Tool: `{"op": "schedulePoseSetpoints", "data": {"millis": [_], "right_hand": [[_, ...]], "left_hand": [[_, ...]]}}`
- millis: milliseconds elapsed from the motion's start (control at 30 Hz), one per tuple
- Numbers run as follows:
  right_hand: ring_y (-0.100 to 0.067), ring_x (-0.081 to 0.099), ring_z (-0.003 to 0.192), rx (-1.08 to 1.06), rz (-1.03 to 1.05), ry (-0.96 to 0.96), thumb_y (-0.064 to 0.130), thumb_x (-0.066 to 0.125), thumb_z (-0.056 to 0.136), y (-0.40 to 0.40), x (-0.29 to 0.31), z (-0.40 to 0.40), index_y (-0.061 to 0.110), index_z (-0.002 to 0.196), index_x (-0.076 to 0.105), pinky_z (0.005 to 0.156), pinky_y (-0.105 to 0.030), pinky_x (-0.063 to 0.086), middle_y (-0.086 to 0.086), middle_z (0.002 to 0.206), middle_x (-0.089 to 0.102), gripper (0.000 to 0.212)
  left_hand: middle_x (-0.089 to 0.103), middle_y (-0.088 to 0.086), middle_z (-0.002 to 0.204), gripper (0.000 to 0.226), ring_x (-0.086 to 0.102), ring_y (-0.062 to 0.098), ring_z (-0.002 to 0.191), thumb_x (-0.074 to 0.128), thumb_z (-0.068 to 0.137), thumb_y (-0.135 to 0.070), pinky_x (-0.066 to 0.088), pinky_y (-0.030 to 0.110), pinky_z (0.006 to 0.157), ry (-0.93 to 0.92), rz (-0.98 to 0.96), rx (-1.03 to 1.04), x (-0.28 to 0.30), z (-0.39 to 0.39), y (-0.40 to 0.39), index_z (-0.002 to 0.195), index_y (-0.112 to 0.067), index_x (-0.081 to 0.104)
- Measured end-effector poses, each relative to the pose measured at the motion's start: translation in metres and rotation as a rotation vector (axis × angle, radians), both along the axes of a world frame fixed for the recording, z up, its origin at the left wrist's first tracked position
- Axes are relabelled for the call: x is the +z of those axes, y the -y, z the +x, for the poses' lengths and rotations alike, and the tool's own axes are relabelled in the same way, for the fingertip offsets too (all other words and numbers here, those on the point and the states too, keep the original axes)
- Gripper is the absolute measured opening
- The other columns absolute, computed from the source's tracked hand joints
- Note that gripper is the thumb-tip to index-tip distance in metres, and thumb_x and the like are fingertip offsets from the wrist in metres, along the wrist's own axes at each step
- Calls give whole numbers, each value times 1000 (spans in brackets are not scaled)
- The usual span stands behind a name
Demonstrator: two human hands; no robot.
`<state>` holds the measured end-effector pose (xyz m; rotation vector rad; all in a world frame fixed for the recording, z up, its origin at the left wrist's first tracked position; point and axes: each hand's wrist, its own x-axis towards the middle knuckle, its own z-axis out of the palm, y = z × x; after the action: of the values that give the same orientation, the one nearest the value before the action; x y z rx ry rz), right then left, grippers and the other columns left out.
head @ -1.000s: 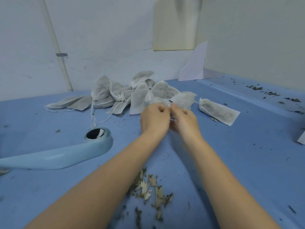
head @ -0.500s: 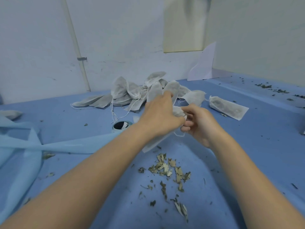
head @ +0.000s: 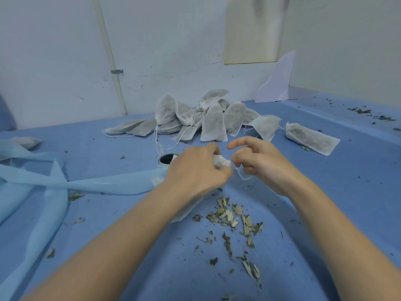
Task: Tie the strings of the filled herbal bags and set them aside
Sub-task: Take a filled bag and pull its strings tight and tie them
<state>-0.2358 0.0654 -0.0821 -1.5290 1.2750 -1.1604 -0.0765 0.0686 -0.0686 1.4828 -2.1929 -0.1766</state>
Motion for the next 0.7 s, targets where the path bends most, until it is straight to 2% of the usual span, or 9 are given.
{"op": "schedulePoseSetpoints", "data": {"millis": [100,167,233,300,400,467,533,600,700], "right_hand": [[-15,41,62,69,-14,-22,-1,56,82,-2,-1,7,15,105,62,55,-22,35,-9,71,53,28],[-10,42,57,90,-18,59,-3,54,84,-2,-1,10,14,105,60,51,-18,34,-6,68,52,27],[-8,45,57,53,-23,120,0,55,87,-2,-1,12,15,103,59,50,-17,35,-5,68,53,23],[-7,46,56,-39,-53,121,7,58,89,0,-3,13,19,102,59,50,-18,35,-2,65,56,17],[-3,50,48,-245,-121,85,23,63,88,4,-6,15,24,94,61,49,-17,37,9,49,55,7],[-2,56,46,-398,-179,-29,34,66,85,7,-8,16,27,85,61,49,-14,40,11,44,56,8],[-4,54,46,-474,-237,-159,40,67,83,9,-10,19,28,77,63,45,-9,38,10,41,54,14],[-6,45,41,-467,-255,-235,45,65,84,9,-10,23,26,64,66,44,-10,36,9,39,50,28],[-6,36,34,-388,-71,-197,47,59,87,6,-6,24,21,43,65,39,-13,31,8,36,46,52]], "left_hand": [[60,-3,110,40,55,17,102,58,79,-38,47,35,84,-24,43,-55,-2,-3,4,116,-22,55],[61,-5,112,35,56,15,104,58,82,-32,47,33,87,-106,123,-117,-1,-5,6,114,-20,55],[64,-3,104,24,59,14,96,52,87,-27,49,32,82,-223,229,-170,-2,-6,6,110,-21,56],[64,-4,89,17,58,14,82,46,91,-27,46,31,73,-208,187,-181,-6,-6,7,101,-20,59],[50,-10,53,32,45,5,53,42,97,-37,38,24,57,-254,100,-203,-13,-3,7,74,-21,58],[44,-8,48,37,41,6,49,40,98,-37,36,27,57,-231,67,-224,-15,-1,6,67,-21,53],[45,-8,52,34,46,6,54,42,97,-36,42,29,61,-192,50,-205,-15,3,8,68,-23,55],[56,-7,64,29,59,12,71,43,97,-34,49,34,73,-174,59,-173,-14,7,10,78,-22,60],[68,-7,86,23,61,13,86,42,97,-28,49,37,81,-164,49,-145,-14,11,13,91,-18,63]]}}
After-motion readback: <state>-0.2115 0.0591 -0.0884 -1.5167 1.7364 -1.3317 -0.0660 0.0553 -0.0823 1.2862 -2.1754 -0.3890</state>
